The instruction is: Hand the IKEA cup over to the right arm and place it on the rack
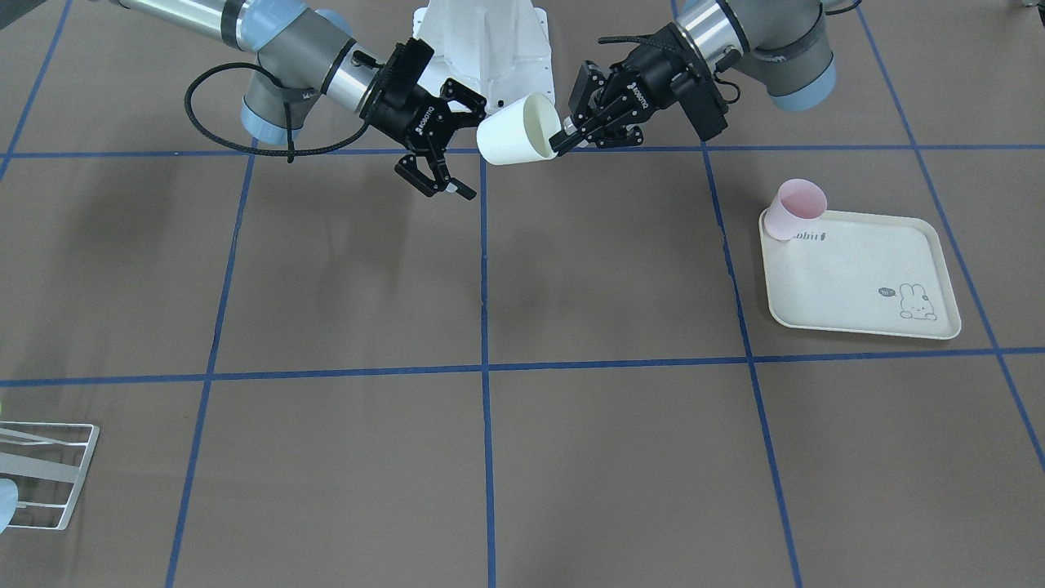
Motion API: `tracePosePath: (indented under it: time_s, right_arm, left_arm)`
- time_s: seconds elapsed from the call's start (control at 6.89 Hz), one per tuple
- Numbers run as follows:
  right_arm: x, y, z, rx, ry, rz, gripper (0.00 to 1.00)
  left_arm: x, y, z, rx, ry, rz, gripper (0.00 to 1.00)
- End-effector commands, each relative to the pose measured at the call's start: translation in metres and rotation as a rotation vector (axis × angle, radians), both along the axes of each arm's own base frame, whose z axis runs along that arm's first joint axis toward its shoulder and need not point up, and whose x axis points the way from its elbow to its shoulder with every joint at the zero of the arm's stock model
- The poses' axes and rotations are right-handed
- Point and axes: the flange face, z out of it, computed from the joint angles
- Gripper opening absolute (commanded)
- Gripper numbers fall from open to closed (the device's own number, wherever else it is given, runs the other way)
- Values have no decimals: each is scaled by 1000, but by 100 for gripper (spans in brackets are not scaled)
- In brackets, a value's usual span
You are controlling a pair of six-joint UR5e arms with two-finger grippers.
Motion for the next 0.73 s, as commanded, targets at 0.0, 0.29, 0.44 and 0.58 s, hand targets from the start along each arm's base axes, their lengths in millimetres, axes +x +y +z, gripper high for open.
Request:
tracePosePath:
  time_s: [0.0, 0.29, 0.44, 0.58]
  right_arm:
    - [0, 1, -1, 2, -1, 0, 99]
    - [1, 0, -2, 10, -1, 3, 99]
    - [0, 0, -3, 10, -3, 1, 99]
    - [0, 1, -5, 11, -6, 1, 99]
  left_arm:
    - [23, 3, 3, -11, -8, -4, 0]
    - [39, -2, 8, -21, -25, -8, 0]
    - [44, -3, 12, -25, -34, -7, 0]
    - [46, -1, 13, -25, -37, -3, 0]
